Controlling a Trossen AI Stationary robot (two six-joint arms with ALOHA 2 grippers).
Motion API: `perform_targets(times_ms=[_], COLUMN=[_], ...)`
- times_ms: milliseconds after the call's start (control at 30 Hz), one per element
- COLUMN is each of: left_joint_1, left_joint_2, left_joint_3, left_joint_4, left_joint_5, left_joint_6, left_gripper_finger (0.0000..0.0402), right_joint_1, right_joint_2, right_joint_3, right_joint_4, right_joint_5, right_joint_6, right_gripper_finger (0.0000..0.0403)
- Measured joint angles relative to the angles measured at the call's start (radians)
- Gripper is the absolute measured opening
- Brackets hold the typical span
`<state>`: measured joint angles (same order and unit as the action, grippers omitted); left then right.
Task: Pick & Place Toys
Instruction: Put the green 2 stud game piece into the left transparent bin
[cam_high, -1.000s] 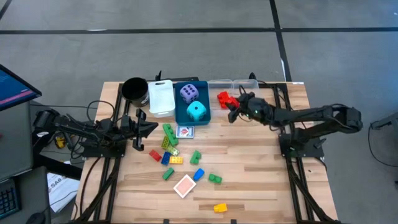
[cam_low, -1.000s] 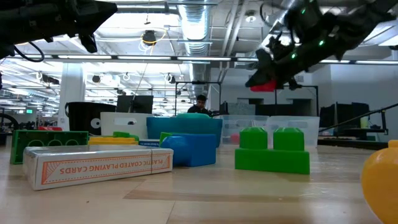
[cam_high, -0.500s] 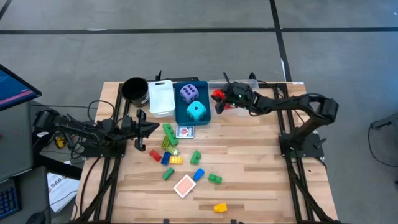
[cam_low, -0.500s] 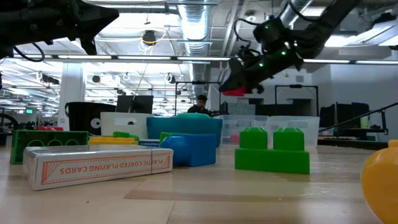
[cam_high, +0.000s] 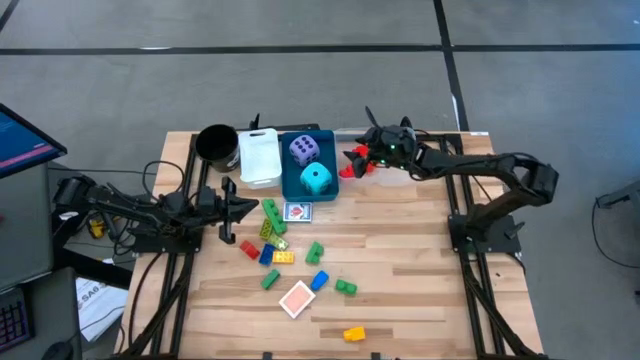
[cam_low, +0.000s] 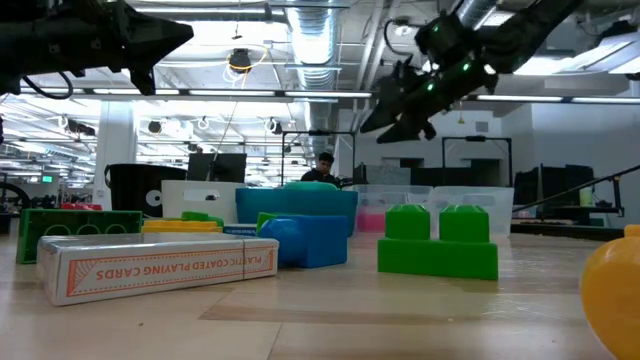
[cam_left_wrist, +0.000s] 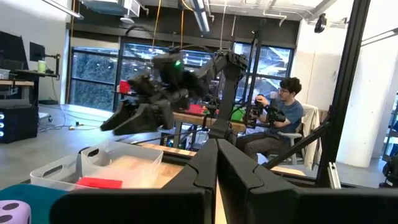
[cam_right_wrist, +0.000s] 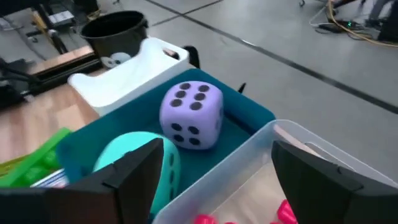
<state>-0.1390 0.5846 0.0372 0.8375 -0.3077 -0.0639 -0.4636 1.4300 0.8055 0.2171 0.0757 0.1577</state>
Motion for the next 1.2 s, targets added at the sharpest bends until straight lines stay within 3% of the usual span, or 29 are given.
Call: perform_targets(times_ms=[133,333,467,533,667,767,900,1000,1200], left_joint_1=[0.0,0.0,0.0,0.0,0.0,0.0,0.0,0.0,0.0], left_joint_2=[0.0,0.0,0.0,0.0,0.0,0.001,0.014,0.039,0.135], left_joint_3=[0.0,0.0,0.0,0.0,0.0,0.0,0.0,0.0,0.0], left_joint_4=[0.017,0.092,0.107,0.107,0.107,0.106,0.102,0.103,0.108], left_joint_5=[0.0,0.0,0.0,0.0,0.001,0.001,0.001,0.011,0.07], left_joint_6=[0.0,-0.001,-0.005,-0.03,-0.115,-0.164,-0.222,-0.279,-0.334], left_gripper_finger=[0.0003,0.0003,0.0003,0.0003,0.0003,0.0003,0.0003,0.0003,0.0003], right_joint_1=[0.086,0.313,0.559,0.705,1.006,1.189,1.334,1.374,1.361], right_joint_2=[-0.118,-0.373,-0.555,-0.624,-0.686,-0.649,-0.497,-0.364,-0.065], right_joint_3=[-0.007,-0.073,-0.163,-0.225,-0.383,-0.51,-0.608,-0.615,-0.56], right_joint_4=[-0.13,-0.342,-0.397,-0.388,-0.249,0.011,0.338,0.485,0.604], right_joint_5=[0.017,0.244,0.381,0.499,0.719,0.845,0.976,0.983,0.98], right_joint_6=[0.003,0.1,0.223,0.291,0.372,0.353,0.255,0.231,0.265], right_gripper_finger=[0.0295,0.0295,0.0295,0.0295,0.0295,0.0295,0.0295,0.0295,0.0295])
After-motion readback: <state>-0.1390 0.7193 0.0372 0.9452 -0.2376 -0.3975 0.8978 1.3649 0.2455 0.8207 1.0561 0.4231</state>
